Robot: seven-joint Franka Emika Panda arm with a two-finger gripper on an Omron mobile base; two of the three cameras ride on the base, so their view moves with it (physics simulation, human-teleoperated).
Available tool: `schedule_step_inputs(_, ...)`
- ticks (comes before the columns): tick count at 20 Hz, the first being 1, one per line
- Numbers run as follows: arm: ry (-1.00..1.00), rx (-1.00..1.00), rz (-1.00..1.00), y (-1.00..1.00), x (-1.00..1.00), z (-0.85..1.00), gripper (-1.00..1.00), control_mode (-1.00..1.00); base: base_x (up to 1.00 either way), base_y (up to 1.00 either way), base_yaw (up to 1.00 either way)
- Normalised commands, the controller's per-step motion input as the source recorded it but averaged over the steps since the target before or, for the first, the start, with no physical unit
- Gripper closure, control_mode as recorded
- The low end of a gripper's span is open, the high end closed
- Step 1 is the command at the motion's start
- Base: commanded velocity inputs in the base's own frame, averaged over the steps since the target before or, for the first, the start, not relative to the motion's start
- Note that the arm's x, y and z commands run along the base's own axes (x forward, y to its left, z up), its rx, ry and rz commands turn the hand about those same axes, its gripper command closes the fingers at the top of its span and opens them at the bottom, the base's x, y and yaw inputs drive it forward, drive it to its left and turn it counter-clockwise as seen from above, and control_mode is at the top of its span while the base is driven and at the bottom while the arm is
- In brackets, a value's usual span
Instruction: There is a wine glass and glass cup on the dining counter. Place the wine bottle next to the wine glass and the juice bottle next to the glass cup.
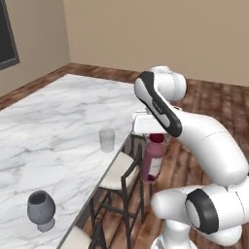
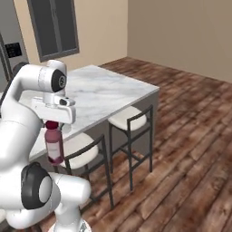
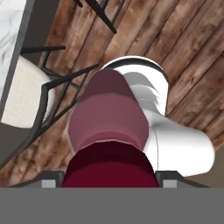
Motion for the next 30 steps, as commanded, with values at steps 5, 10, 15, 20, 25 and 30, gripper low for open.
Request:
schedule_step_inputs(5, 0.00, 0.00, 0.00, 0.00, 0.00, 0.00, 1.00, 1.00, 0.74, -0.04, 0.19)
schedule_step_inputs(10, 0.00, 0.00, 0.00, 0.00, 0.00, 0.00, 1.00, 1.00, 0.78, -0.01, 0.13)
schedule_step_inputs(15, 0.00, 0.00, 0.00, 0.00, 0.00, 0.00, 1.00, 1.00, 0.30, 0.10, 0.13)
schedule_step_inputs(20, 0.00, 0.00, 0.00, 0.00, 0.00, 0.00, 1.00, 1.00, 0.12, 0.13, 0.11)
schedule_step_inputs(25, 0.00, 0.00, 0.00, 0.00, 0.00, 0.00, 1.00, 1.00, 0.24, 0.08, 0.16)
schedule_step_inputs(30, 0.00, 0.00, 0.00, 0.00, 0.00, 0.00, 1.00, 1.00, 0.01, 0.13, 0.41)
